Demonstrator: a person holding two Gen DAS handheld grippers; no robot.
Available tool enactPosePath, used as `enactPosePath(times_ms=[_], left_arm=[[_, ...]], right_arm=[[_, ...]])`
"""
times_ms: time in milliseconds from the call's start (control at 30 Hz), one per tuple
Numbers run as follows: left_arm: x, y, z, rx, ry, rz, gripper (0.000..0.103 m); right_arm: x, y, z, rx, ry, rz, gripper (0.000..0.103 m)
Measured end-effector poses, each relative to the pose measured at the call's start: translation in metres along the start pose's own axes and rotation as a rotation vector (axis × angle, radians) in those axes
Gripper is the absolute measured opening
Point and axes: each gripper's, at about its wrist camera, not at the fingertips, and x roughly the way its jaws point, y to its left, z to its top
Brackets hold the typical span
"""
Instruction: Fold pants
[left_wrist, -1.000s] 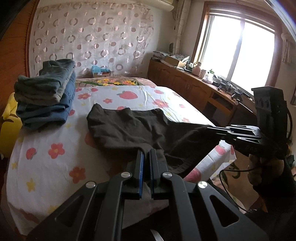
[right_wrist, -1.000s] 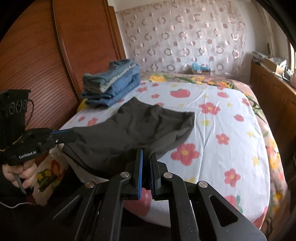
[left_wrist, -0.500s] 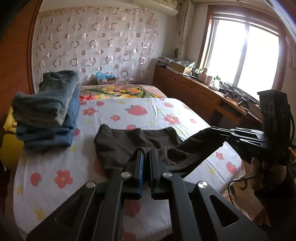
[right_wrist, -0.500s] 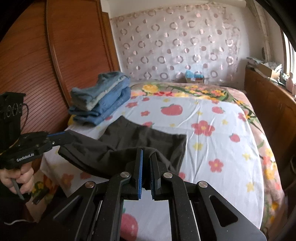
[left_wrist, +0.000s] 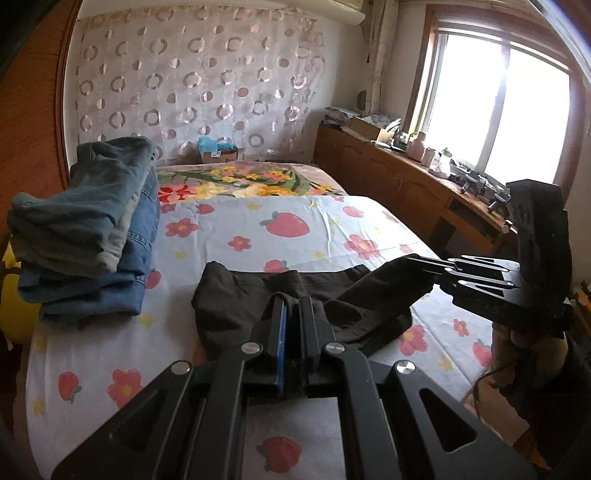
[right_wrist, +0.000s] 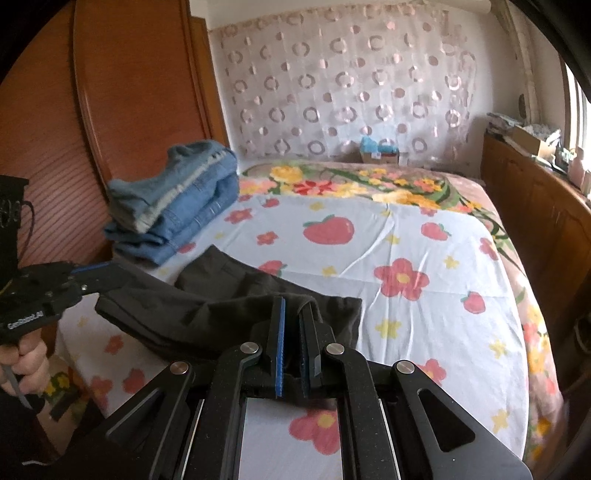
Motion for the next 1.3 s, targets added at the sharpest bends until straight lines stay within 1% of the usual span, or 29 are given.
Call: enactPosePath(times_ms=[167,267,400,467,533,567,600,667,700,733,833,1033,1167,1300], left_arm=[[0.008,0.001,-0.001,0.013,0.005,0.023,0.005],[0.010,0.003,-0.003,0.009,0.011,0.014,0.007],[0.008,0.006,-0.005,0.015,0.010,0.044,0.018],[0.005,0.008,-0.006,0.017,0.009,0.038,0.021],[0.001,0.010,-0.006,0.012,0.002,0.027,0.023],[-0.002,0.011,-0.007,0.010,-0.002,0.031,0.023],[-0.004,0.013,-0.007,0.007,-0.005,0.034,0.023],[-0.008,0.015,-0.010,-0.008,-0.013,0.037,0.023],[-0.009,0.017,-0.013,-0.015,-0.011,0.036,0.023],[-0.009,0.018,-0.016,-0.019,-0.003,0.034,0.023],[-0.007,0.019,-0.026,-0.021,0.020,0.031,0.023],[0.007,0.020,-0.043,-0.030,0.070,0.026,0.023],[0.017,0.016,-0.052,-0.024,0.111,0.027,0.023],[0.023,0.017,-0.056,-0.027,0.133,0.036,0.023]], right_arm=[[0.018,-0.004,-0.003,-0.001,0.040,-0.018,0.004],[0.026,-0.007,-0.005,0.008,0.059,-0.017,0.004],[0.031,-0.008,-0.007,0.016,0.067,-0.011,0.005],[0.031,-0.007,-0.006,0.018,0.063,-0.017,0.008],[0.030,-0.007,-0.006,0.019,0.053,-0.019,0.015],[0.029,-0.008,-0.006,0.021,0.048,-0.023,0.017],[0.027,-0.008,-0.006,0.023,0.043,-0.024,0.021],[0.024,-0.008,-0.007,0.021,0.037,-0.034,0.033],[0.022,-0.008,-0.007,0.019,0.036,-0.044,0.044],[0.019,-0.008,-0.009,0.016,0.033,-0.053,0.049],[0.015,-0.011,-0.016,0.014,0.042,-0.058,0.050],[0.025,-0.017,-0.037,-0.011,0.115,-0.075,0.051],[0.039,-0.020,-0.047,-0.010,0.168,-0.056,0.050],[0.044,-0.018,-0.051,-0.013,0.183,-0.042,0.050]])
